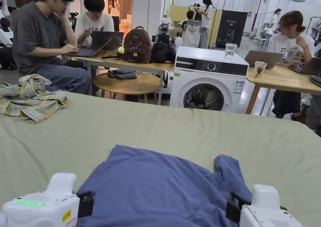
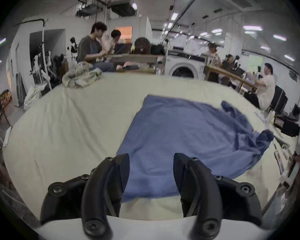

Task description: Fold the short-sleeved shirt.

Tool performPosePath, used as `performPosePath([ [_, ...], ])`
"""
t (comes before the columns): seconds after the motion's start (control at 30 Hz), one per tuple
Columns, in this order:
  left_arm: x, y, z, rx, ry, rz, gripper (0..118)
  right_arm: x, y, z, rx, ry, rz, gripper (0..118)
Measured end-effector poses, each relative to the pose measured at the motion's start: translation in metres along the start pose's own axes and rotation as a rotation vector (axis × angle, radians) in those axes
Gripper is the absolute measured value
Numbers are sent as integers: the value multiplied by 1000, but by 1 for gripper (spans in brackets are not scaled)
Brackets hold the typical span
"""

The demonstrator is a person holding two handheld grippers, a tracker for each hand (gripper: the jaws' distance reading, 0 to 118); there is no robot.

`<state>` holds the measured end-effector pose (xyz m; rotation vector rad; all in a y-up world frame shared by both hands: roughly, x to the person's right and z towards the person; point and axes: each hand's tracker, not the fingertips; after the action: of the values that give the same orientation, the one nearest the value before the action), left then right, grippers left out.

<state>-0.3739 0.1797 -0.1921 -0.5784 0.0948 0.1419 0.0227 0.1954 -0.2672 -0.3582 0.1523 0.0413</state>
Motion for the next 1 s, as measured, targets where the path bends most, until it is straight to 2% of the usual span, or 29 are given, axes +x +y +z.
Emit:
performPosePath([
  [0.03,9,2,2,37,-10,-10,44,-7,2,1,27,1,-7,43],
  [0.07,18,5,2,65,2,-21,44,-14,4,2,43,7,-11,43],
  [0.1,26,7,1,91,12,-43,39,-21,6,2,58,10,-3,36],
  [0.13,33,10,-1,97,25,-76,28,-27,9,0,57,12,5,21],
  [0.17,40,13,-6,91,42,-106,4,-34,10,-2,65,4,9,4],
  [0.2,47,14,-9,102,81,-116,0,-39,11,-3,73,2,2,1],
  [0.3,51,22,-19,66,-2,-70,0,-47,14,-13,65,36,-17,0],
  [0.47,35,45,-60,-5,22,-53,0,-53,14,-32,13,68,-21,0],
  [0.6,7,88,-117,-70,17,-53,0,-53,13,-54,-30,79,6,0],
  [0.9,-29,180,-258,-267,11,-82,0,-54,13,-107,-111,83,9,0],
  [0.93,-33,187,-274,-295,8,-60,7,-54,13,-113,-124,84,6,0],
  [1.0,-40,193,-303,-372,-17,-3,47,-54,13,-122,-140,81,3,0],
])
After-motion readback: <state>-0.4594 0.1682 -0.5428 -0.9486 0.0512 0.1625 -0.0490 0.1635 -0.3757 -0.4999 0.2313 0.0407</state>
